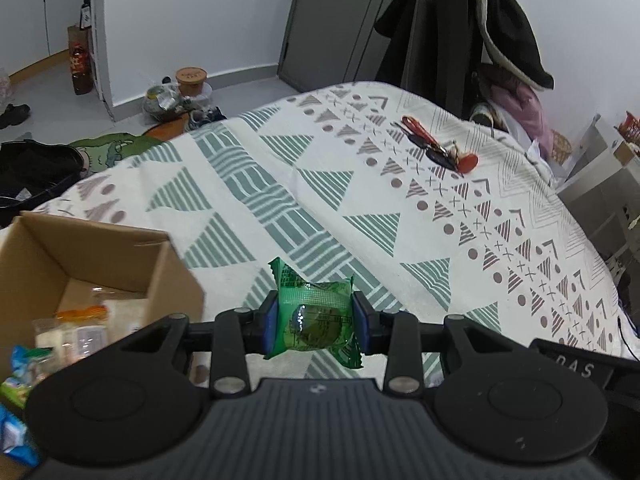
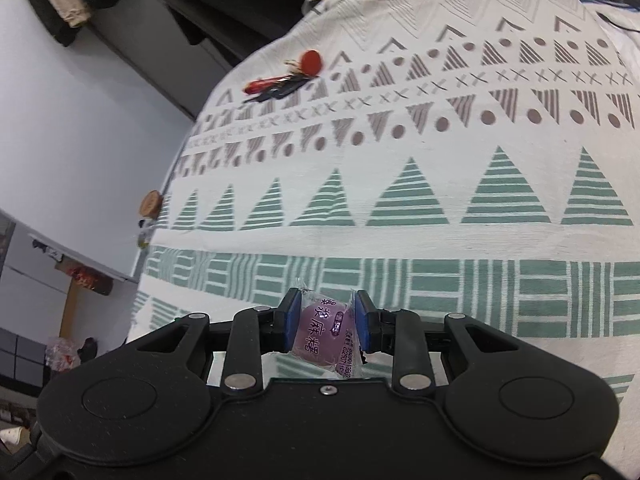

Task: Organize snacks
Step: 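Lift and carry the green candy and purple packet over the cardboard box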

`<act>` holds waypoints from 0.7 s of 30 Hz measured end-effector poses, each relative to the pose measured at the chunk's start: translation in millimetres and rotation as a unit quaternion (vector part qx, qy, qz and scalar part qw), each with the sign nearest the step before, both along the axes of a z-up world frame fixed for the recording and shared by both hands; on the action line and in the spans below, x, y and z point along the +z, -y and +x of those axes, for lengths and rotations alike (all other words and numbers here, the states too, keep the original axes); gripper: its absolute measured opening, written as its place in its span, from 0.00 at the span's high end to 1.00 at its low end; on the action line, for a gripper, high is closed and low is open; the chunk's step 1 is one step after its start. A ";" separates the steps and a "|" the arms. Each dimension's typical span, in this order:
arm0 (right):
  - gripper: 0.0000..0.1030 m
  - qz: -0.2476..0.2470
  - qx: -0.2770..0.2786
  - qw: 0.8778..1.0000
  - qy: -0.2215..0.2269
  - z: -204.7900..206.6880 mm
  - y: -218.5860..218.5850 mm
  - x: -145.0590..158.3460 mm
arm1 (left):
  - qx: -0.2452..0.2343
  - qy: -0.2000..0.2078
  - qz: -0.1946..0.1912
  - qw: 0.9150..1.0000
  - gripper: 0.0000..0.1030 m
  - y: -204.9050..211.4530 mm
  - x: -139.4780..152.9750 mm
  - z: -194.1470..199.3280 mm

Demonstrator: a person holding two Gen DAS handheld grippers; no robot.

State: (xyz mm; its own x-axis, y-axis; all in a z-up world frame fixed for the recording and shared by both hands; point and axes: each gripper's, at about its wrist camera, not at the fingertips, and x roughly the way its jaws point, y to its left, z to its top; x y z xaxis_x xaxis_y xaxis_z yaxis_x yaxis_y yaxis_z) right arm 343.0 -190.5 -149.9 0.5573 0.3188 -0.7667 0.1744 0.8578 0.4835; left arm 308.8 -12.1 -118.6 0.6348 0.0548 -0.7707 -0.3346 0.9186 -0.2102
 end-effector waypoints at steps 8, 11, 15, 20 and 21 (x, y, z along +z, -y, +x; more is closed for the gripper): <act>0.73 0.013 0.035 0.999 0.035 -13.4 -16.1 20.4 | 0.023 0.014 0.007 1.000 0.65 -19.3 25.8 -34.2; 0.73 0.016 0.051 0.998 0.046 -17.3 -23.1 25.9 | 0.036 0.017 0.007 0.999 0.65 -30.8 32.5 -45.3; 0.73 0.018 0.074 0.995 0.062 -23.3 -36.8 33.4 | 0.052 0.019 0.008 0.998 0.65 -46.5 39.0 -59.2; 0.73 0.018 0.101 0.992 0.080 -31.9 -53.8 41.6 | 0.069 0.021 0.008 0.997 0.65 -65.0 44.8 -73.3; 0.73 0.017 0.104 0.991 0.082 -33.3 -56.7 42.6 | 0.073 0.021 0.008 0.997 0.65 -68.8 45.6 -75.8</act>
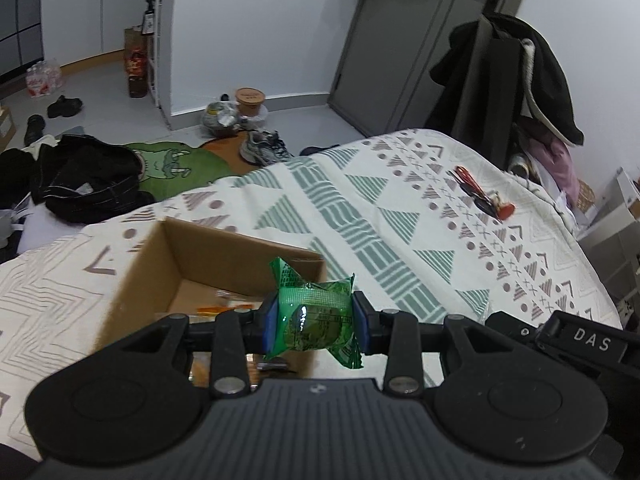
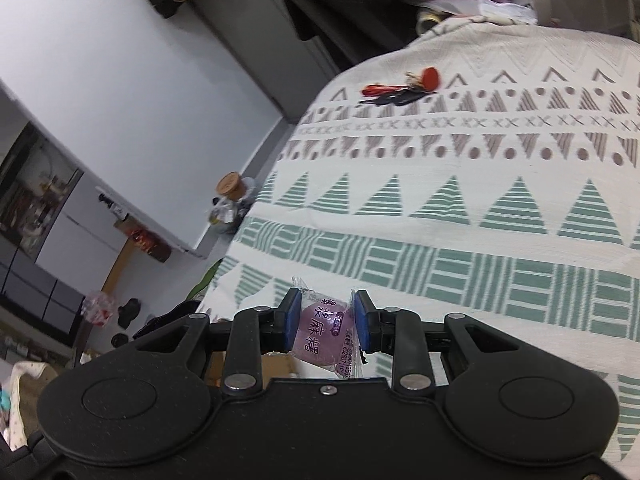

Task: Organize snacks
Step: 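Lift and carry the green candy and purple packet over the cardboard box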

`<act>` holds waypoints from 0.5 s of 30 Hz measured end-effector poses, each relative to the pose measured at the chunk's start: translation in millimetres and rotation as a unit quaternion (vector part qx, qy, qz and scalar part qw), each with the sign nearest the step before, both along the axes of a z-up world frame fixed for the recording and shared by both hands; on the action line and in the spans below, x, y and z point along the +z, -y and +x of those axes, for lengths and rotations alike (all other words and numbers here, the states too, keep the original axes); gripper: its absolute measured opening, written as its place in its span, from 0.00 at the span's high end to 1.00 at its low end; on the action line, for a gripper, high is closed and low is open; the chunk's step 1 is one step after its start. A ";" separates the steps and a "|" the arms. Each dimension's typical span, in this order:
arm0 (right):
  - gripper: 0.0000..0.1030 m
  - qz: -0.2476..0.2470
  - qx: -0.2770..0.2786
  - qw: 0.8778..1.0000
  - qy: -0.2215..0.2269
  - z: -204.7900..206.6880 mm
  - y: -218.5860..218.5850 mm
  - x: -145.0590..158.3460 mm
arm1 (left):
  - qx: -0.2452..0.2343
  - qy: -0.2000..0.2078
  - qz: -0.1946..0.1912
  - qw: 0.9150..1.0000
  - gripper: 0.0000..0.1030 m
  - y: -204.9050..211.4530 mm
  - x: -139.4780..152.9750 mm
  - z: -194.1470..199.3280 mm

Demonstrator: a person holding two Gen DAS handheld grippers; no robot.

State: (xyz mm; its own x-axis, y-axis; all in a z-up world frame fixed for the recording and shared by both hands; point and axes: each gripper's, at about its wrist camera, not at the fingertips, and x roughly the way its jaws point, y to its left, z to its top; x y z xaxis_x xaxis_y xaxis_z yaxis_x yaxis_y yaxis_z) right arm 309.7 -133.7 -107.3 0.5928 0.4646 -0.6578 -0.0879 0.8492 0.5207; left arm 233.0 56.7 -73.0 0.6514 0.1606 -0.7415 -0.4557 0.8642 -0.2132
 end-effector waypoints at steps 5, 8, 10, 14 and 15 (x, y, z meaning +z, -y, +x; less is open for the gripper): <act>0.73 0.000 0.021 1.000 0.007 -7.9 -15.1 3.3 | 0.019 0.002 -0.004 1.000 0.65 -20.6 3.4 -12.7; 0.73 -0.001 0.033 0.999 0.010 -13.1 -24.2 4.5 | 0.032 0.001 -0.006 0.999 0.65 -34.3 3.9 -21.1; 0.73 0.000 0.043 0.999 0.012 -16.3 -29.5 5.3 | 0.038 -0.002 -0.009 0.999 0.65 -42.6 2.8 -24.5; 0.73 -0.002 0.060 0.998 0.018 -21.6 -40.6 7.1 | 0.054 -0.008 -0.017 0.998 0.65 -59.4 -3.9 -30.6; 0.73 -0.002 0.063 0.998 0.018 -22.6 -42.9 7.0 | 0.056 -0.010 -0.020 0.998 0.65 -62.5 -5.9 -31.6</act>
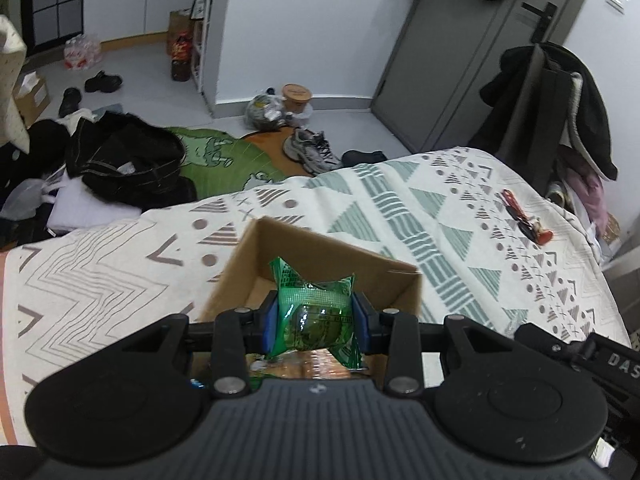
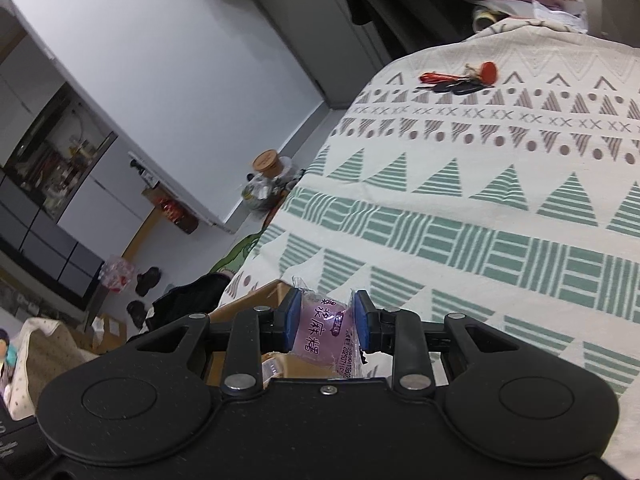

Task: Organize snacks
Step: 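Lift and carry the green candy and purple packet over the cardboard box, then open both tools to drop the green candy and purple packet into the box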

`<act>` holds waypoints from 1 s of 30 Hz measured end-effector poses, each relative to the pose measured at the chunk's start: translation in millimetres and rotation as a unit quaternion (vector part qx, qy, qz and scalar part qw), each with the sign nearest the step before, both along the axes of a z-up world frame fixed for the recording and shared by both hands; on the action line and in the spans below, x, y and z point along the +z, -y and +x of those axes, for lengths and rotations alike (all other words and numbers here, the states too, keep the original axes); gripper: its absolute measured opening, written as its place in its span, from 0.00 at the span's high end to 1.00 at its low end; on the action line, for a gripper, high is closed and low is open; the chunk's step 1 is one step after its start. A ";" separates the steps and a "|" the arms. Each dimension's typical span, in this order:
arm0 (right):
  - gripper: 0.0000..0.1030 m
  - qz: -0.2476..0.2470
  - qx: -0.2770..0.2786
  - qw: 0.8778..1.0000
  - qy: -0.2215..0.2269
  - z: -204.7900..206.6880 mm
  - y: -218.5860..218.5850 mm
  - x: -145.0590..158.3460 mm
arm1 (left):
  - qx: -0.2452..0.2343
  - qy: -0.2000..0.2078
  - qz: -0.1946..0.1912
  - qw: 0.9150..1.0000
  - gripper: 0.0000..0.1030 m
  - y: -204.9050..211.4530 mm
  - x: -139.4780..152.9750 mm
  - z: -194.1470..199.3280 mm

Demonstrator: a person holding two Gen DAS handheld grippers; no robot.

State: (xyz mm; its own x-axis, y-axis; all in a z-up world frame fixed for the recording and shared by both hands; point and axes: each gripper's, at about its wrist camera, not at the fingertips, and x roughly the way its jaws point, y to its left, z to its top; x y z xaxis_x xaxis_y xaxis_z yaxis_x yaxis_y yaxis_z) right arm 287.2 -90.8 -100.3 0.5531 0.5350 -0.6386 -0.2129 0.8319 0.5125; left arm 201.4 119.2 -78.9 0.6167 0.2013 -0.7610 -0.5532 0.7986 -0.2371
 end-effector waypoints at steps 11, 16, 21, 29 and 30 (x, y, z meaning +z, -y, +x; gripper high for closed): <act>0.73 0.002 0.032 0.999 0.005 -3.4 -28.0 -3.8 | 0.010 0.002 -0.018 1.000 0.61 -24.0 -15.3 7.8; 0.73 0.003 0.042 0.999 0.005 1.1 -42.0 -5.3 | 0.012 -0.005 -0.024 1.000 0.58 -35.8 -19.6 9.8; 0.73 0.006 0.046 0.999 0.005 8.3 -51.0 -5.6 | 0.014 -0.011 -0.030 0.999 0.57 -48.3 -19.1 8.8; 0.68 0.035 0.062 0.997 0.005 9.9 -66.7 -2.3 | 0.005 -0.020 -0.031 0.999 0.53 -57.7 -11.2 3.4; 0.67 0.035 0.061 0.997 0.009 8.7 -66.4 -0.4 | 0.005 -0.020 -0.030 0.999 0.52 -58.8 -9.7 2.1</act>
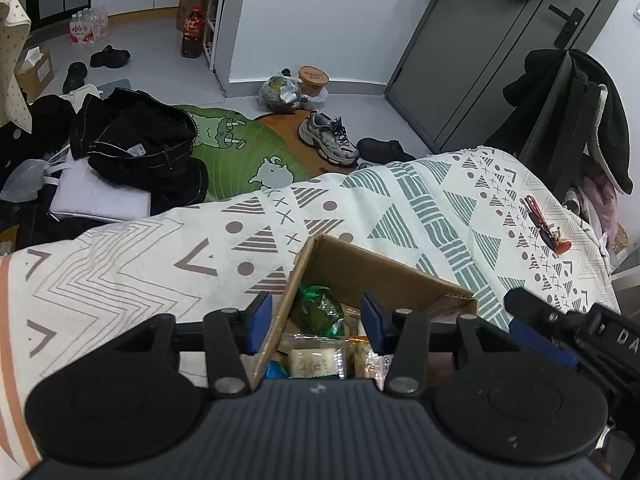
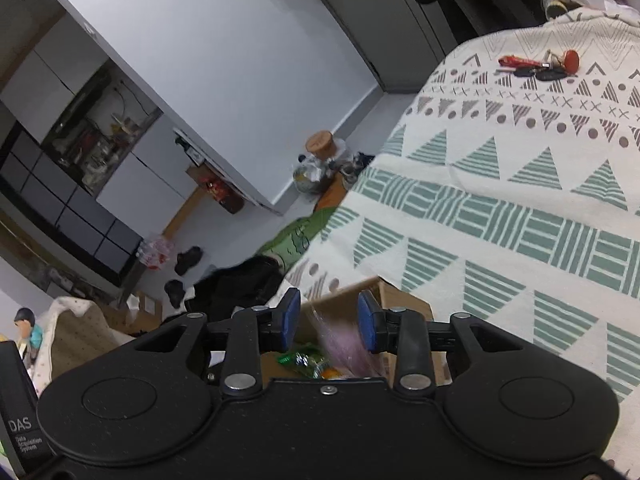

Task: Organize snacks

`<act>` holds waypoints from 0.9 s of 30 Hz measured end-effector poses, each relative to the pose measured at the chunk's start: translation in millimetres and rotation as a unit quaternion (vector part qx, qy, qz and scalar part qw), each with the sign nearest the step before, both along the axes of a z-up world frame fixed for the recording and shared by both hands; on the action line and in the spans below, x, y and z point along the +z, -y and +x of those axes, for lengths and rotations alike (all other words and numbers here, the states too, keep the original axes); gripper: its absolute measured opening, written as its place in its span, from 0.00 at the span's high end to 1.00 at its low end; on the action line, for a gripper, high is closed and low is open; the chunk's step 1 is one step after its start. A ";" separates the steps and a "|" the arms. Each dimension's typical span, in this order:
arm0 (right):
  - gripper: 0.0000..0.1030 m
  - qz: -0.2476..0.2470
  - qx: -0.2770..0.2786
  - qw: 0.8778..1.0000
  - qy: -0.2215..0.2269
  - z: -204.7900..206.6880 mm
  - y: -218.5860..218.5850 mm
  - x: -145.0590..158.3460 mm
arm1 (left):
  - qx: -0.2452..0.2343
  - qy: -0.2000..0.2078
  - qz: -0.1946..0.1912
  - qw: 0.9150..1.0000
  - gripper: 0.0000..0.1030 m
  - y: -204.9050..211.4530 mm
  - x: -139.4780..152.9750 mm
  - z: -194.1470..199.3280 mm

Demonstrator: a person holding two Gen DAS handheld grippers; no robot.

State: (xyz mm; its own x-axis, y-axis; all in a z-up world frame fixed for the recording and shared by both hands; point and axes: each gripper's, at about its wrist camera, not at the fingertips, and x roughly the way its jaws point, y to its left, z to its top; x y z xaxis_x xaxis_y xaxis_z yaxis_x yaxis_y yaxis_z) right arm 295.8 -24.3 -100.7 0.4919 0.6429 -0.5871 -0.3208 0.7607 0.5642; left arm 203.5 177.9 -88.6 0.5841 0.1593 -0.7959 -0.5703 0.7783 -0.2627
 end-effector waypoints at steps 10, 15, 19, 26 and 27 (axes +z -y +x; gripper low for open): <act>0.58 -0.025 -0.025 0.999 0.005 -13.3 20.0 9.1 | -0.005 0.009 0.017 1.000 0.29 3.7 22.7 -19.6; 0.34 -0.039 -0.025 0.999 0.023 -26.8 29.9 17.7 | -0.012 0.008 0.028 0.999 0.22 13.6 30.0 -28.1; 0.25 -0.043 -0.026 0.998 0.037 -36.6 39.3 26.7 | -0.018 0.009 0.038 0.999 0.18 24.3 35.4 -35.6; 0.10 -0.071 -0.035 0.995 0.058 -53.9 60.8 36.6 | -0.030 0.007 0.059 0.998 0.16 46.5 49.2 -49.9; 0.07 -0.074 -0.036 0.995 0.056 -56.4 65.4 37.7 | -0.031 0.006 0.061 0.998 0.14 49.6 51.1 -52.2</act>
State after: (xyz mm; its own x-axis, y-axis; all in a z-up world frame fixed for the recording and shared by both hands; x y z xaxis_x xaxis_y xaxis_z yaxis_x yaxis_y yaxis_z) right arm 239.4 -89.8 -63.0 0.6017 0.5144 -0.6110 -0.3168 0.8560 0.4086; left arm 151.3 128.3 -37.5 0.6059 0.2182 -0.7650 -0.5170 0.8389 -0.1702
